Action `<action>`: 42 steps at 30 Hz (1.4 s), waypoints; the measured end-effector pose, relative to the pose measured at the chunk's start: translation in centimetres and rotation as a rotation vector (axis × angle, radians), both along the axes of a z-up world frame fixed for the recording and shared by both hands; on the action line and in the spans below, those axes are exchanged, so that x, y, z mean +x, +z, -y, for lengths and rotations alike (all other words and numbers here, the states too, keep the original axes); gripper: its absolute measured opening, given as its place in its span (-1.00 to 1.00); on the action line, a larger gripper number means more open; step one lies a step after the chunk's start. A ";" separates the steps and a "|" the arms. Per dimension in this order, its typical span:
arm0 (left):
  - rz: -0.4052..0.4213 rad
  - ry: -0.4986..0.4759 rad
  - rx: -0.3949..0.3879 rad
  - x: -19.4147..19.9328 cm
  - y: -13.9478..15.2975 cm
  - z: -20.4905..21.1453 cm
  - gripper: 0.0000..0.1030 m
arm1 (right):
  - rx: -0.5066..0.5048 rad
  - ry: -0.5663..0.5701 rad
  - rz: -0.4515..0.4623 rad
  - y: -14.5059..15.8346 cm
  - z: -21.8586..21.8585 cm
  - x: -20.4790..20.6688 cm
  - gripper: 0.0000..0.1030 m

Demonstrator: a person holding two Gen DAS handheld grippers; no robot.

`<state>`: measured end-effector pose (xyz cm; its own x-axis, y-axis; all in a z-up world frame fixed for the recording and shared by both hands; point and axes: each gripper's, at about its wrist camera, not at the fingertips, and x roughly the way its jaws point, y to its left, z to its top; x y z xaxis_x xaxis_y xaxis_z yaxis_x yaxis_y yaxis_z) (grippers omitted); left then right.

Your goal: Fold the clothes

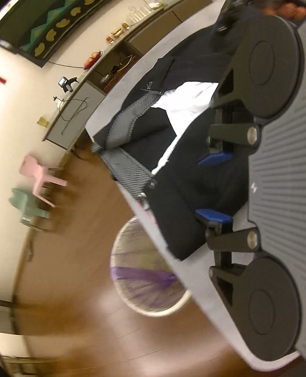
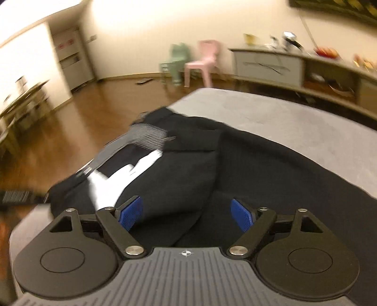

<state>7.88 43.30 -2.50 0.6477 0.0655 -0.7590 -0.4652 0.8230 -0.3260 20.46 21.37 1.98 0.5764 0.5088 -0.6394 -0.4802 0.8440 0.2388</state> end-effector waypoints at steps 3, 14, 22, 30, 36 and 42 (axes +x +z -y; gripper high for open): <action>0.009 0.004 -0.016 -0.4 -0.2 -0.5 -0.28 | 0.019 -0.050 -0.028 -0.7 -1.2 2.5 0.57; 0.012 0.003 -0.032 0.0 -0.2 -1.0 -0.28 | 0.185 0.389 0.080 4.5 -10.1 -5.1 -0.56; 0.009 0.002 -0.026 0.0 -0.3 -0.8 -0.27 | 0.009 -0.142 0.110 2.0 -3.3 0.1 0.75; 0.007 0.001 -0.023 0.1 -0.3 -0.8 -0.27 | -0.050 -0.026 0.031 -1.0 -2.4 2.7 -0.87; 0.045 0.041 -0.094 -0.6 0.0 -2.3 -0.27 | 0.111 0.190 0.155 3.9 -5.8 -2.8 -0.99; 0.081 0.064 -0.144 -1.5 0.5 -2.5 -0.23 | 0.134 0.067 0.184 4.0 -3.1 -2.1 0.22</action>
<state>6.42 45.82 -1.98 0.7055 0.0029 -0.7087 -0.4826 0.7343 -0.4773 18.32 24.50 5.99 0.6391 0.6228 -0.4513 -0.5797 0.7757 0.2495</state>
